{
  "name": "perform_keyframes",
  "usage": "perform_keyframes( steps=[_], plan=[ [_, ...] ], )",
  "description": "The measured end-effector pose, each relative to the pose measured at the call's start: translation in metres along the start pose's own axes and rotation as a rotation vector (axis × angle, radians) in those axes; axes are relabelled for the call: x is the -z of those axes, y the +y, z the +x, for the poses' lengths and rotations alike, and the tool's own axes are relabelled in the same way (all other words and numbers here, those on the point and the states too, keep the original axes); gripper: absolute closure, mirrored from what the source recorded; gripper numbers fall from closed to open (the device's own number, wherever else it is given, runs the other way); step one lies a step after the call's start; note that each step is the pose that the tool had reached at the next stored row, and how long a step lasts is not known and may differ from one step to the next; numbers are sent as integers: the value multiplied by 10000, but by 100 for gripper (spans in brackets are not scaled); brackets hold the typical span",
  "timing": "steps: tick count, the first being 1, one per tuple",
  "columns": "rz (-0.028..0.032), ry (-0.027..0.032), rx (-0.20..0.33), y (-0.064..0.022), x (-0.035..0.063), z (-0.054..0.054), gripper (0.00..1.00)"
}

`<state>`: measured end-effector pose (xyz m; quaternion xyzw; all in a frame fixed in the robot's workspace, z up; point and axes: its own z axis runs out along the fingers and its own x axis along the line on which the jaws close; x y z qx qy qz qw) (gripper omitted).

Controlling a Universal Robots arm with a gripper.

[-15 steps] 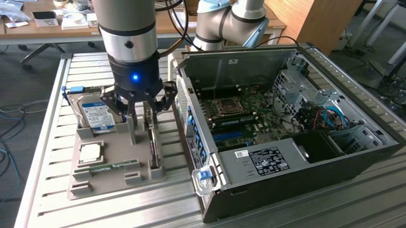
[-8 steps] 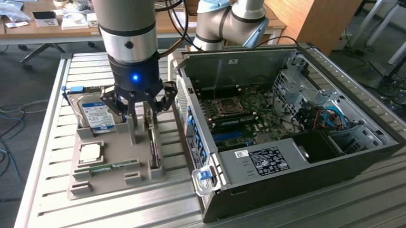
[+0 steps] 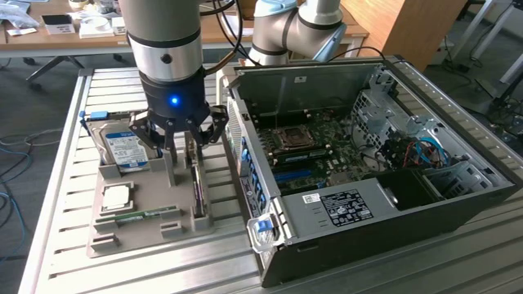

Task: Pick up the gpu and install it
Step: 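Pick up the gpu and move the gpu toward the slot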

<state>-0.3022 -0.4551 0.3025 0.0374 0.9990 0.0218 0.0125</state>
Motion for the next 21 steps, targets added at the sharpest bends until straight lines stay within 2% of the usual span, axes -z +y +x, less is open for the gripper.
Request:
perform_keyframes(
  steps=[14,21],
  plan=[
    [0,0,0,-1,-22,1,53],
    [0,0,0,-4,-78,2,53]
  ],
)
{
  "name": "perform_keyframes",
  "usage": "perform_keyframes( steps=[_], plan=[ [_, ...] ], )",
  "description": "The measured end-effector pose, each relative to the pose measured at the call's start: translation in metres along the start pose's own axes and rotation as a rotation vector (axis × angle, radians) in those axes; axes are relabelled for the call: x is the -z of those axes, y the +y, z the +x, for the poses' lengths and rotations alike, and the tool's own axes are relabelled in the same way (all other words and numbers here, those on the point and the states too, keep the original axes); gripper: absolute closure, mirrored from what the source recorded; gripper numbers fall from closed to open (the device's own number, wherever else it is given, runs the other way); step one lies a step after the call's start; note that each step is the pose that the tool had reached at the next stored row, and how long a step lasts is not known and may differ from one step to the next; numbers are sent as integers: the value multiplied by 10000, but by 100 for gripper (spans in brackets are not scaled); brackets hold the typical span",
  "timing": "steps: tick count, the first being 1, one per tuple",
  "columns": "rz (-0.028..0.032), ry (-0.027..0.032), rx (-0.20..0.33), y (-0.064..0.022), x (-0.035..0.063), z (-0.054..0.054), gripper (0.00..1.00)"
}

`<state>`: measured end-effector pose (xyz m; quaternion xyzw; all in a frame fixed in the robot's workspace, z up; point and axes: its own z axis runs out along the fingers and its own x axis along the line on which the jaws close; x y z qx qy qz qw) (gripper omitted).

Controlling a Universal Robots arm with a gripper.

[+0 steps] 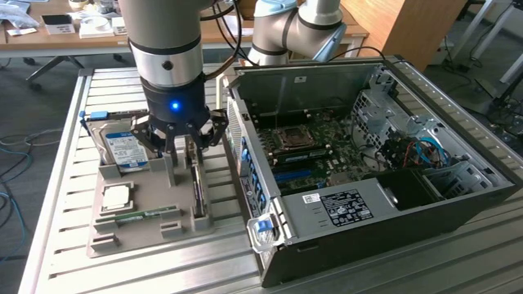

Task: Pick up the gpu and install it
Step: 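Pick up the gpu and move the gpu toward the slot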

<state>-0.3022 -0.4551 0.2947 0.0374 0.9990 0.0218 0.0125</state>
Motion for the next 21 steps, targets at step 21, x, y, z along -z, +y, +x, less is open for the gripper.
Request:
perform_keyframes(
  steps=[21],
  plan=[
    [-3,-2,0,-3,-84,2,53]
  ],
)
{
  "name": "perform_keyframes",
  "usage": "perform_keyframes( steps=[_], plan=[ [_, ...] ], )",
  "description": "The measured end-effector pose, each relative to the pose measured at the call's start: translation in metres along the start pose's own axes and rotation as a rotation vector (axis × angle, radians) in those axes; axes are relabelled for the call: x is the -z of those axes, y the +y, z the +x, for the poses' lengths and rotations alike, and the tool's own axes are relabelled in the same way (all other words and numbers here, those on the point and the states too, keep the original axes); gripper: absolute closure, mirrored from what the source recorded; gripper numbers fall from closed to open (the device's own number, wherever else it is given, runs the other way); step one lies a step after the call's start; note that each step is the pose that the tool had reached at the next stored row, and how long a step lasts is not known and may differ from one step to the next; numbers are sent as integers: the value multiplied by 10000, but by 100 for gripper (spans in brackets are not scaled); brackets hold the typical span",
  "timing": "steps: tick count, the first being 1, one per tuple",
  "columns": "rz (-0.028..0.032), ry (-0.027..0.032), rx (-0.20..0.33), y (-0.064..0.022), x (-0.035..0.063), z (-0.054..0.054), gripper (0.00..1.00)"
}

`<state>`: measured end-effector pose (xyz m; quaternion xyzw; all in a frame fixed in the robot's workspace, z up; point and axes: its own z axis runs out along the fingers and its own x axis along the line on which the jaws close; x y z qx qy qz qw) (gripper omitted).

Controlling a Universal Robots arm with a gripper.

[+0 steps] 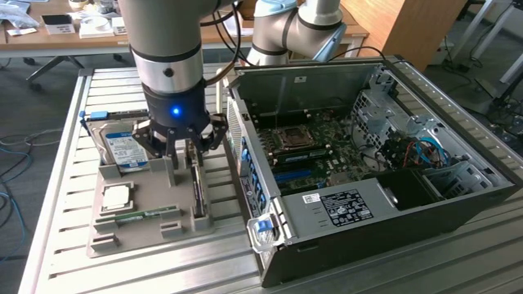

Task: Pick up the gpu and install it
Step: 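Pick up the gpu and move the gpu toward the slot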

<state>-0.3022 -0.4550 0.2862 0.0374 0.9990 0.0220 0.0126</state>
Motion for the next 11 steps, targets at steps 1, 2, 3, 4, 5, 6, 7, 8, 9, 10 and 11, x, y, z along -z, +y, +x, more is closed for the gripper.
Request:
perform_keyframes(
  steps=[1,2,3,4,5,6,7,8,9,10,11],
  plan=[
    [0,1,-1,0,-5,0,53],
    [2,2,0,-1,-9,1,53],
    [2,1,0,-1,-14,0,53],
    [3,2,0,-1,-20,1,53],
    [2,3,0,-1,-24,1,53],
    [3,2,0,-2,-29,1,53],
    [3,3,-1,-2,-32,1,53],
    [4,4,0,-2,-34,1,53],
    [5,4,0,-2,-34,1,53],
    [4,4,0,-2,-35,1,53],
    [3,2,0,-2,-36,1,53]
  ],
)
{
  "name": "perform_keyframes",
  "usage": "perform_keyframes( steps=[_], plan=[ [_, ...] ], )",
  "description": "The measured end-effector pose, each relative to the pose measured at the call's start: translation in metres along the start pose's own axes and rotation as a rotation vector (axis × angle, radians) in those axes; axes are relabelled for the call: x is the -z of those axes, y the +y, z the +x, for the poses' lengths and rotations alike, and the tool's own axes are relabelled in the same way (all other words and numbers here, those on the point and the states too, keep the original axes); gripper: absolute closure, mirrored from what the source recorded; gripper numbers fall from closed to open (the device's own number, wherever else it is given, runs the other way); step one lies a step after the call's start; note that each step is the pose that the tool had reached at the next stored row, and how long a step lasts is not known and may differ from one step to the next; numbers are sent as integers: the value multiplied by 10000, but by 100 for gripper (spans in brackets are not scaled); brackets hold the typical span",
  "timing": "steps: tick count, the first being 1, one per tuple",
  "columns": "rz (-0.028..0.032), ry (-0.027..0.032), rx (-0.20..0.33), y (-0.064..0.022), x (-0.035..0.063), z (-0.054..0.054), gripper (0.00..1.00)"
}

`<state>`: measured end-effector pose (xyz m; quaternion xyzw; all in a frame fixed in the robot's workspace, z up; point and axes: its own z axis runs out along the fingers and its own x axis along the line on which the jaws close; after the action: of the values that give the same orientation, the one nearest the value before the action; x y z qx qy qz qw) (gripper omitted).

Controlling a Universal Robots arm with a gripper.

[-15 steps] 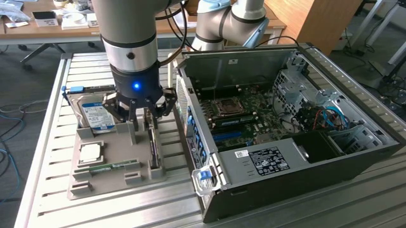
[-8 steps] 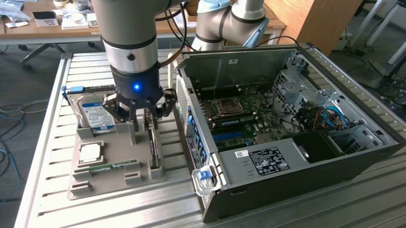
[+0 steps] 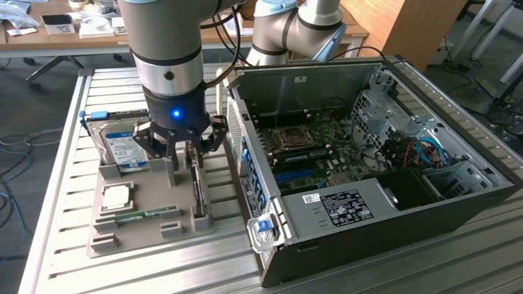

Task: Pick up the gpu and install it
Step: 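Pick up the gpu and move the gpu toward the slot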

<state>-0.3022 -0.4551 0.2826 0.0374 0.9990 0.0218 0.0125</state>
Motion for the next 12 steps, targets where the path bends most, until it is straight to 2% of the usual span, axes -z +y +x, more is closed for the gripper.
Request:
perform_keyframes(
  steps=[12],
  plan=[
    [0,1,0,-2,-43,1,53]
  ],
)
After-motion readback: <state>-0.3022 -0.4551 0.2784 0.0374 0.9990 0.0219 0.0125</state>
